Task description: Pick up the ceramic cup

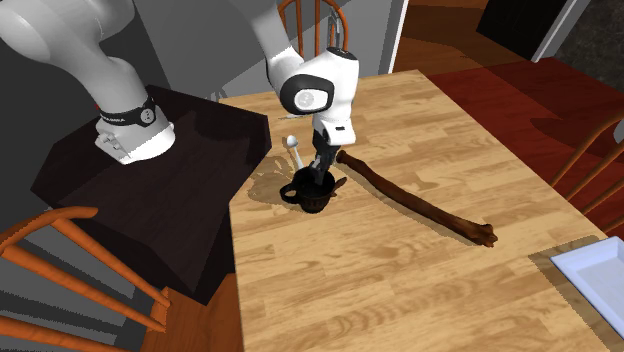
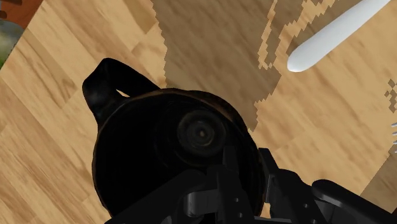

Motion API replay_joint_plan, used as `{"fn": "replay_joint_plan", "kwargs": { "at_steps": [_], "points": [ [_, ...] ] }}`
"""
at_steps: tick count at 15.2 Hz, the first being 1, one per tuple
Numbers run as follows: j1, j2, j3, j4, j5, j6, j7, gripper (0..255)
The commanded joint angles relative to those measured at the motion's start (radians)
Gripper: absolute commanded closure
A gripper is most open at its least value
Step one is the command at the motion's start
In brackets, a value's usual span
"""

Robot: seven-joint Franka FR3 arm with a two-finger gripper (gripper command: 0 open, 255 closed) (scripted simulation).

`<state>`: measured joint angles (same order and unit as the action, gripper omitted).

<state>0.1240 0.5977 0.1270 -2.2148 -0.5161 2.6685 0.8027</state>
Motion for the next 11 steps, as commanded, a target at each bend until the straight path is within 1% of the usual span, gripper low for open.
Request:
{"fn": "replay_joint_plan", "kwargs": {
  "at_steps": [1, 11],
  "points": [
    [0.001, 0.000, 0.000, -0.001, 0.000, 0.000, 0.001, 255],
    [-0.040, -0.137, 0.055, -0.047, 0.064, -0.088, -0.058, 255]
  ]
}}
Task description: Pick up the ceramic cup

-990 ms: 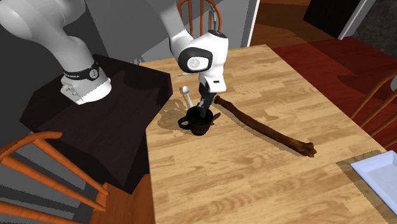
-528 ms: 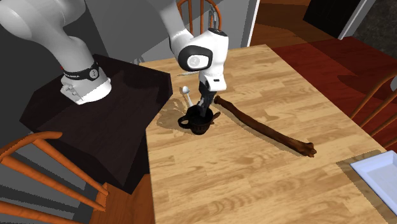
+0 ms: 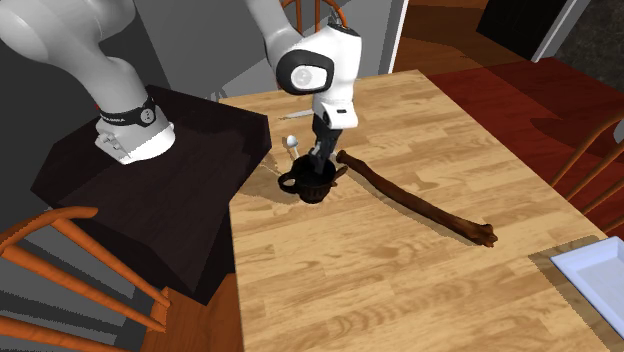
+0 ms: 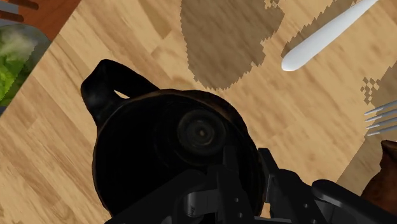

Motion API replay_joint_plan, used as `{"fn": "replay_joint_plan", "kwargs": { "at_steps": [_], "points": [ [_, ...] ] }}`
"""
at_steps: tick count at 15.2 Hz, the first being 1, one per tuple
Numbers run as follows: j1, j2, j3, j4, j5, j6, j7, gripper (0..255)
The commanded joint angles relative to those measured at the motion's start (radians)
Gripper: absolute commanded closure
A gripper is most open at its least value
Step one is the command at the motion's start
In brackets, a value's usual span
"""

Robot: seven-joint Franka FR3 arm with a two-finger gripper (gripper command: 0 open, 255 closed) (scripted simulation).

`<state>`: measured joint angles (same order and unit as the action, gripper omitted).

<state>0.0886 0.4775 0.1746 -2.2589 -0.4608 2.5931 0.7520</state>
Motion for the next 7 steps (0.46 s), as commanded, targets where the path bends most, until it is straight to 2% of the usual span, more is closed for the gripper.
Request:
{"fn": "replay_joint_plan", "kwargs": {
  "at_steps": [1, 7],
  "points": [
    [-0.008, -0.030, 0.012, -0.007, 0.016, -0.022, -0.014, 255],
    [-0.022, -0.084, 0.033, -0.019, 0.048, -0.061, -0.041, 255]
  ]
}}
